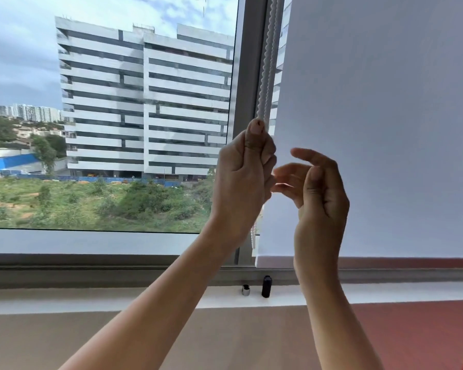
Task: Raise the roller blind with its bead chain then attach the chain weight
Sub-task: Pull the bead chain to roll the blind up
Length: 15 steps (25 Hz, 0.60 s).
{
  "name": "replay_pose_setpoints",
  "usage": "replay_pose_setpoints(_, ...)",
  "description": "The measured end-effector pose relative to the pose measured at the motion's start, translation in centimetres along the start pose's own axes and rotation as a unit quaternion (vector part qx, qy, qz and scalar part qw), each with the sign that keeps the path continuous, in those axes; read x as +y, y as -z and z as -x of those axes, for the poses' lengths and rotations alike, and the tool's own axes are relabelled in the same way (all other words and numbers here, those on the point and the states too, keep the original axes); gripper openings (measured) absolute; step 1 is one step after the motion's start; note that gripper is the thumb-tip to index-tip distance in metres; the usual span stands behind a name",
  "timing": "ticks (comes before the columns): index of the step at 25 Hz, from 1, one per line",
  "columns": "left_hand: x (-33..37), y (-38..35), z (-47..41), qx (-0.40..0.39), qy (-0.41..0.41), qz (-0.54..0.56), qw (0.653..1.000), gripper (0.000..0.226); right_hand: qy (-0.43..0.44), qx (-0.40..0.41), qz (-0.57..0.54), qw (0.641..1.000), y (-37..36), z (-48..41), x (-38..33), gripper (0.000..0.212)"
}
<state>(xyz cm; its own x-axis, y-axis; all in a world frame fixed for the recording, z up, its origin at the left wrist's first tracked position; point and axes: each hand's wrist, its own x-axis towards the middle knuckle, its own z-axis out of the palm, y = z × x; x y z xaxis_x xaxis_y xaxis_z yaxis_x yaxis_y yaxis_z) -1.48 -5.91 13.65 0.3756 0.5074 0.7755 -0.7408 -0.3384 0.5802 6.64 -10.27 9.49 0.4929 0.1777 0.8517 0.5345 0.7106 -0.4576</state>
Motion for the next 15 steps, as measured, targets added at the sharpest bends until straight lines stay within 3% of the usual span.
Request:
replay_pose_setpoints(7,-4.0,2.1,4.4,0.015,0.062,-0.051,0.997,0.040,-0.027,-0.049,-0.019,0.998,-1.0,-2.2,-0.6,0.028)
replay_pose_setpoints(15,-7.8,5.0,6.1,0.022,0.145,-0.099,0.984,0.041,-0.191,-0.153,-0.041,0.969,-2.9,-3.5,0.5,0.030)
